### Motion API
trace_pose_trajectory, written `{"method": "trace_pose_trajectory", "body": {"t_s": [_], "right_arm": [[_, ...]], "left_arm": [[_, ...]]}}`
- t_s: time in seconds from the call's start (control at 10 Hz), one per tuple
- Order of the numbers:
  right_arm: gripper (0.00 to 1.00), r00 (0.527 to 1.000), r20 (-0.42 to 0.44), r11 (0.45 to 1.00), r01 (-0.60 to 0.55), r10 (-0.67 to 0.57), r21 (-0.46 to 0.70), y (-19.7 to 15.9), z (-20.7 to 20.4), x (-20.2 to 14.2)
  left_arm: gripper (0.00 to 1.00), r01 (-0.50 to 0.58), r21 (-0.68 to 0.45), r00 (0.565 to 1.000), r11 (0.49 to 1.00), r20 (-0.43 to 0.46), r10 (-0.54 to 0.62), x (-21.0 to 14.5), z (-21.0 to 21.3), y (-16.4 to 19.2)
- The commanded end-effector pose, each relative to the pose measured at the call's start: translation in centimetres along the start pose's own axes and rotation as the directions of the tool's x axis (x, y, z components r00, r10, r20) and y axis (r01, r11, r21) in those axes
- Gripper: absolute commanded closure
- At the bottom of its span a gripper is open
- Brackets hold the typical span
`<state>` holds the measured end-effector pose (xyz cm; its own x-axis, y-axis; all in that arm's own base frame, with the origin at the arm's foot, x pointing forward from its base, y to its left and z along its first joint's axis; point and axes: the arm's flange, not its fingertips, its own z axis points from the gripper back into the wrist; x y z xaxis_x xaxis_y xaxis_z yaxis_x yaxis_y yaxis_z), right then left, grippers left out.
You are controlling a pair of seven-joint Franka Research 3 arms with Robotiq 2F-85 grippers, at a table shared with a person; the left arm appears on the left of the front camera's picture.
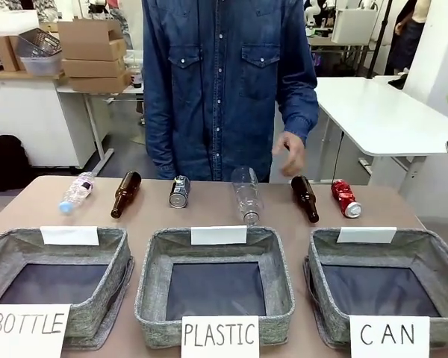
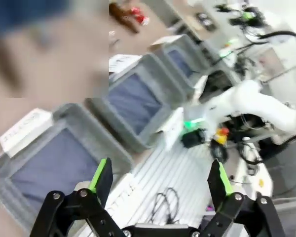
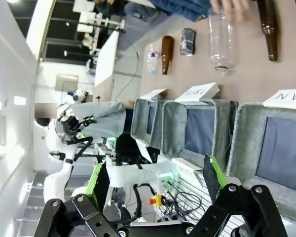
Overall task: Sort the can waste into the basket.
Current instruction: Pick up the can waste from the table and place it in the right Fabric basket.
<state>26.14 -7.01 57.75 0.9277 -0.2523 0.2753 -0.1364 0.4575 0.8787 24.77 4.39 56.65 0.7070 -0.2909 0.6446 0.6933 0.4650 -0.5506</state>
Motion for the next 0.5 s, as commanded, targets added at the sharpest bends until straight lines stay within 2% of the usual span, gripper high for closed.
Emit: {"method": "trace_pose_trajectory", "body": {"t_s": [0.0, 0.2, 0.3, 0.4], "right_arm": [[0.0, 1.0, 0.002, 0.999, -0.027, 0.027, 0.023, 0.0, -0.3, 0.3], [0.0, 1.0, 0.002, 0.999, -0.027, 0.027, 0.023, 0.0, -0.3, 0.3], [0.0, 1.0, 0.002, 0.999, -0.027, 0.027, 0.023, 0.0, -0.3, 0.3], [0.0, 1.0, 0.002, 0.999, -0.027, 0.027, 0.023, 0.0, -0.3, 0.3]], "left_arm": [[0.0, -0.08, 0.096, 0.985, 0.992, -0.142, 0.093, 2.9, -4.3, 1.7], [0.0, -0.103, 0.144, 0.949, 0.984, -0.281, 0.141, 7.8, -9.2, 4.6], [0.0, -0.109, 0.126, 0.925, 0.986, -0.35, 0.147, 9.7, -11.5, 5.8], [0.0, -0.111, 0.142, 0.912, 0.984, -0.379, 0.157, 10.9, -13.7, 6.8]]}}
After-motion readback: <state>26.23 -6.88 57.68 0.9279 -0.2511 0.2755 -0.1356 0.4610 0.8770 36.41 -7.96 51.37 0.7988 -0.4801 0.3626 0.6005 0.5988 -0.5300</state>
